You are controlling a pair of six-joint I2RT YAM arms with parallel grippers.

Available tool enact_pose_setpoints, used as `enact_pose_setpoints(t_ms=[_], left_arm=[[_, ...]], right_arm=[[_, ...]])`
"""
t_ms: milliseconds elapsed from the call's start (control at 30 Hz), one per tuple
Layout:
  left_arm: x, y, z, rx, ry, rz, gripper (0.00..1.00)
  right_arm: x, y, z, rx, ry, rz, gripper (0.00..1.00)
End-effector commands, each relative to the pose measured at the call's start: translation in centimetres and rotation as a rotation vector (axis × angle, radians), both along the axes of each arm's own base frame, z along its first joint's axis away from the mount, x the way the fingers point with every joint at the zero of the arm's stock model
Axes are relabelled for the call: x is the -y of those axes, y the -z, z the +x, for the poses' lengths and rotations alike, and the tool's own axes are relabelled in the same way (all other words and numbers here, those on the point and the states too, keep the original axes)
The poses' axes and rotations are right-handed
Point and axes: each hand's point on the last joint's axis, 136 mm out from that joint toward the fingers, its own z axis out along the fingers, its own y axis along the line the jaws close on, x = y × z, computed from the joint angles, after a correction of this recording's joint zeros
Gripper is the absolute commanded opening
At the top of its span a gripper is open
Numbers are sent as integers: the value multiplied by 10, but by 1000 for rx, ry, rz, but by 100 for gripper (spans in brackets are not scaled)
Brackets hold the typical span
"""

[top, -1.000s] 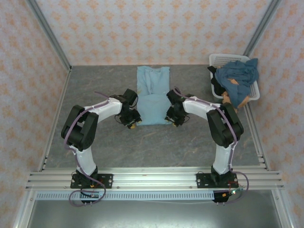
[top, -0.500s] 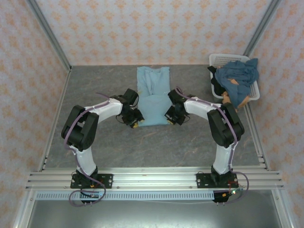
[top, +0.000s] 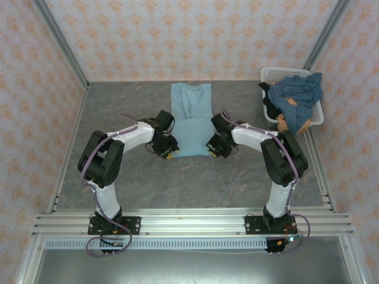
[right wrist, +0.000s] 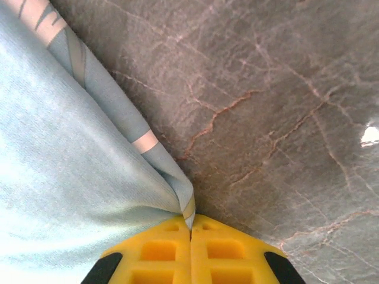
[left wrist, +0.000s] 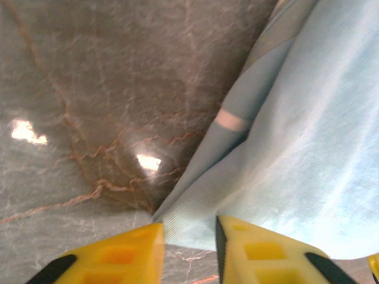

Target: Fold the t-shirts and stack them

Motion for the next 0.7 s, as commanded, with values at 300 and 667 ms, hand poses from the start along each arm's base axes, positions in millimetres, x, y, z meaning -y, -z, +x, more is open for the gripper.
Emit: enact_pose_setpoints(t_ms=[300,667], left_arm=[[-6,19,-8,-82,31,91,35],[4,10,17,-18,37,110,0]], right_arm=[[10,5,-20,-65,10,-32,0],[11,-1,-26,-63,11,-23,0]])
